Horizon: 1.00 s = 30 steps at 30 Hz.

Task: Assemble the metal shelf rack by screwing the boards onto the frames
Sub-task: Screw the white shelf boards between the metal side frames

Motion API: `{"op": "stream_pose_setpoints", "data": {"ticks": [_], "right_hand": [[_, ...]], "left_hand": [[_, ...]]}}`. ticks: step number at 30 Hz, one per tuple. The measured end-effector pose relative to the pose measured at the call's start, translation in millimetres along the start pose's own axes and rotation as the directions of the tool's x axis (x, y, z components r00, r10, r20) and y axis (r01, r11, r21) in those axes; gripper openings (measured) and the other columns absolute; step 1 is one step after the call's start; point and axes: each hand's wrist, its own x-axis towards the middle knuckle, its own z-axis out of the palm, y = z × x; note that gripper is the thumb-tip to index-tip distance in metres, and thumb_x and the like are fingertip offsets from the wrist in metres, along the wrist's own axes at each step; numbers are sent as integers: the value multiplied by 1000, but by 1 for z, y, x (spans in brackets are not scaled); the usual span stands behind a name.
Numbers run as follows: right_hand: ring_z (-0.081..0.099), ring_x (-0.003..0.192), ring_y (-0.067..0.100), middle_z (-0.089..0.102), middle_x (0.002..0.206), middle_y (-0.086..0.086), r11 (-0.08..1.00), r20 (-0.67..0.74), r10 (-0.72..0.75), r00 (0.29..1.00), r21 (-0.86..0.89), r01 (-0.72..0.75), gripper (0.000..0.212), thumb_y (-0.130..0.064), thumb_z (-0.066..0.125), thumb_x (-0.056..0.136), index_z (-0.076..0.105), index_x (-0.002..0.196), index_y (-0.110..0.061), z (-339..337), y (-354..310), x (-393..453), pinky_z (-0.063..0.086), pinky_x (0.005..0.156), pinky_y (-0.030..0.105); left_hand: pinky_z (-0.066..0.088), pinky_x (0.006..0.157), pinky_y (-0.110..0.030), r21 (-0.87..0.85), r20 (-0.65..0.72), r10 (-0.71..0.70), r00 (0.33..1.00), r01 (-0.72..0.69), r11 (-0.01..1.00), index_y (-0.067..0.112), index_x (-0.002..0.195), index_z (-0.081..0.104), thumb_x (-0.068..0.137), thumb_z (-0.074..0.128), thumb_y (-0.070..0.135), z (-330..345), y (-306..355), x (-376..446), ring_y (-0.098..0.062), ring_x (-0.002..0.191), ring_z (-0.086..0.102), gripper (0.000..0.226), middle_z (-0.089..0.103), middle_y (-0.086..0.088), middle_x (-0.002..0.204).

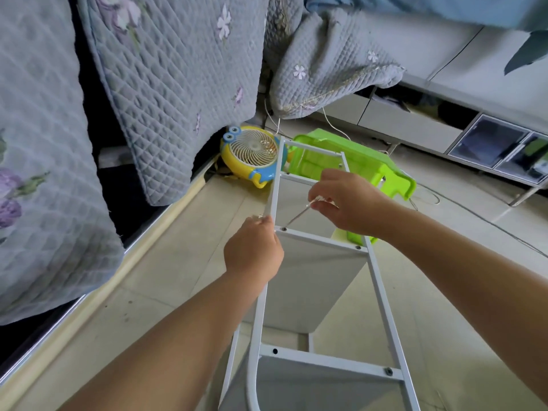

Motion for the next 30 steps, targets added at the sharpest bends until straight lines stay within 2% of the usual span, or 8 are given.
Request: {"op": "stream_pose_setpoints", "data": {"ticks": [5, 9, 11, 15, 21, 26, 30], "right_hand": [[55, 90, 24, 55, 94, 7, 999, 38, 2, 999, -35, -1, 18, -14, 55, 89, 67, 101, -6, -3, -2, 3, 34, 71, 22], [54, 92, 22, 44, 87, -3, 997, 69, -32, 997, -73, 37, 19, -15, 54, 90, 66, 102, -7, -8, -8, 8, 30, 71, 19], [54, 94, 21, 49, 90, 0, 995, 104, -52, 993, -84, 61, 20, -17, 54, 91, 65, 104, -8, -12, -10, 9, 33, 73, 21], [55, 96, 21, 57, 103, 6, 992, 143, -71, 987, -93, 85, 21, -18, 53, 91, 65, 106, -9, -14, -10, 9, 36, 77, 23], [55, 94, 19, 58, 105, 4, 989, 194, -95, 977, -93, 114, 21, -20, 52, 92, 63, 107, -10, -14, -7, 0, 34, 73, 20], [52, 90, 16, 57, 105, 4, 989, 267, -95, 959, -86, 122, 22, -21, 52, 92, 62, 108, -9, -20, -9, 0, 36, 78, 22], [54, 99, 19, 54, 104, 2, 984, 332, -88, 939, -115, 133, 24, -22, 51, 93, 62, 111, -11, -18, -12, 4, 40, 84, 27]], "left_hand": [[41, 79, -29, -10, -8, 2, 1000, -2, 1000, 18, 129, 44, 96, 30, 15, 0, -1, 0, -18, 125, 44, 36, 49, -2, 129], [40, 77, -30, -5, -8, 8, 1000, -8, 1000, 17, 127, 45, 95, 30, 15, 1, -1, 0, -20, 124, 45, 36, 50, -3, 128], [41, 79, -31, -1, 6, 3, 1000, -3, 1000, 17, 128, 44, 95, 29, 15, 1, -2, 0, -20, 125, 44, 36, 49, -3, 129], [35, 69, -29, 19, 7, 5, 1000, -5, 1000, 16, 122, 46, 95, 29, 14, 1, -1, 0, -20, 121, 46, 32, 50, -3, 123], [34, 69, -29, 29, 5, 20, 1000, -20, 999, 16, 123, 46, 94, 29, 12, -2, 1, -2, -17, 125, 40, 33, 50, -2, 123], [34, 70, -28, 40, 19, 21, 1000, -22, 999, 16, 128, 43, 94, 29, 11, -1, 0, 0, -16, 129, 37, 36, 49, -1, 128], [35, 71, -28, 35, 25, 11, 1000, -12, 999, 17, 128, 43, 95, 29, 13, 1, -1, 1, -18, 127, 42, 36, 48, -1, 130]]}}
